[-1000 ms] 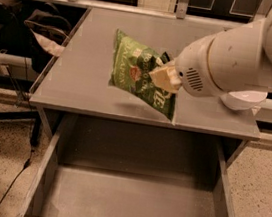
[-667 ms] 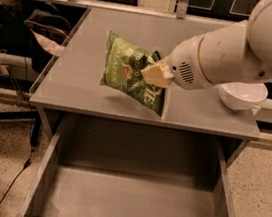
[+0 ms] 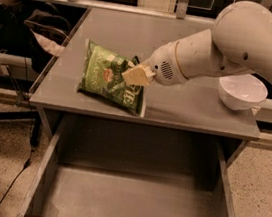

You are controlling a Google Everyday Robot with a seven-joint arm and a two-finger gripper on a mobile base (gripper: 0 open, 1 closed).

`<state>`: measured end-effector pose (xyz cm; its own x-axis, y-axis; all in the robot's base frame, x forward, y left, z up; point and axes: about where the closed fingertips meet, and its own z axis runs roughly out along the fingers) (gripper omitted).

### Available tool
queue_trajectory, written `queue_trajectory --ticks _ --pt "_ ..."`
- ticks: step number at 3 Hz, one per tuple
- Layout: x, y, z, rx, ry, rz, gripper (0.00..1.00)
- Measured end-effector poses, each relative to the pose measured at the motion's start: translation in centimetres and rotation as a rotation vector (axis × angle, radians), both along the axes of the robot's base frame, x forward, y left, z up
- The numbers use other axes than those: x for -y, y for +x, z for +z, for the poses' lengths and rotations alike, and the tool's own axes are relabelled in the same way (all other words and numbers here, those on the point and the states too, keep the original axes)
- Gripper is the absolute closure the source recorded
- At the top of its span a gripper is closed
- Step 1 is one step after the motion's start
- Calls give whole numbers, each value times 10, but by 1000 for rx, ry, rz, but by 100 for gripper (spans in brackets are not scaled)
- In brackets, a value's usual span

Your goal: Pick green jalapeno chip bag from top drawer and place on counter

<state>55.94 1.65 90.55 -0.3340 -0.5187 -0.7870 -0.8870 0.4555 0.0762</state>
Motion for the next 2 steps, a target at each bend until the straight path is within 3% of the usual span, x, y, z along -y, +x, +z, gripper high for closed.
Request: queue_trajectory --ticks 2 --pt "5 -3 -10 -9 20 -26 100"
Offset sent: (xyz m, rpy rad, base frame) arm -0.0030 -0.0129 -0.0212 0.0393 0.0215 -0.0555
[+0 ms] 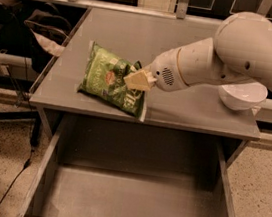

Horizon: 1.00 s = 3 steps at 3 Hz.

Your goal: Pick green jalapeno chip bag from top drawer and place on counter

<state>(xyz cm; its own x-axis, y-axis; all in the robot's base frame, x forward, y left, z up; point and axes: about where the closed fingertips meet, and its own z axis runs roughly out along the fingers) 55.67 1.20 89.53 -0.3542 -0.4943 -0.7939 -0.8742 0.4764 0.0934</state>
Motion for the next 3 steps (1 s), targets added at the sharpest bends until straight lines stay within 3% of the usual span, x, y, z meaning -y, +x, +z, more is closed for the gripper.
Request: queue_trajectory --ticks 1,2,3 --pt "-1 27 -4 37 47 -25 100" --pt "-1 29 -6 39 50 -29 83" --pt "-1 29 -6 39 50 -29 50"
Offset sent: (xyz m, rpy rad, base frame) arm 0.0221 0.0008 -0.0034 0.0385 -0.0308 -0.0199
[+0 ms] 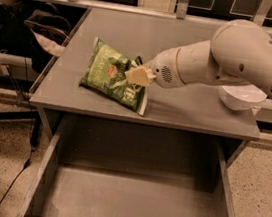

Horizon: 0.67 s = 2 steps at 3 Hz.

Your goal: Pick green jalapeno chip bag from top drawer and place on counter

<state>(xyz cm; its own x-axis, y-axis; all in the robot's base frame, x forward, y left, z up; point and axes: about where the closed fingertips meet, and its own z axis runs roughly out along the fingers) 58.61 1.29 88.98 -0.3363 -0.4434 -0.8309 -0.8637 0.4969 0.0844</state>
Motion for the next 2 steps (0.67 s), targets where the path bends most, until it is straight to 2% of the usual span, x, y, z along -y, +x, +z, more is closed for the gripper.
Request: queue_trajectory --ticks 2 --pt "0 0 0 0 0 0 4"
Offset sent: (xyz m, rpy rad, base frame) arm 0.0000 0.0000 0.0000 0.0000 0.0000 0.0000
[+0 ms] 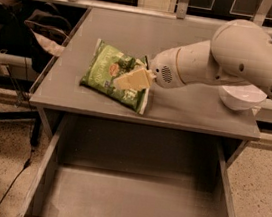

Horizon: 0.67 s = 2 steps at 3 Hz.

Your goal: Pick green jalapeno chip bag from top drawer and place on counter

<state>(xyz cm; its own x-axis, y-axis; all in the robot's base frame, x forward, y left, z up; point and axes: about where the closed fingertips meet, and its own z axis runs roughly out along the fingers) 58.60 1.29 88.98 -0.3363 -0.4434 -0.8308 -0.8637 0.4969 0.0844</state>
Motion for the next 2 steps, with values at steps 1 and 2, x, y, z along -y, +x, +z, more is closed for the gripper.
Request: queue_trajectory --ticks 1,2 --pt "0 0 0 0 0 0 0" --pt "0 0 0 0 0 0 0"
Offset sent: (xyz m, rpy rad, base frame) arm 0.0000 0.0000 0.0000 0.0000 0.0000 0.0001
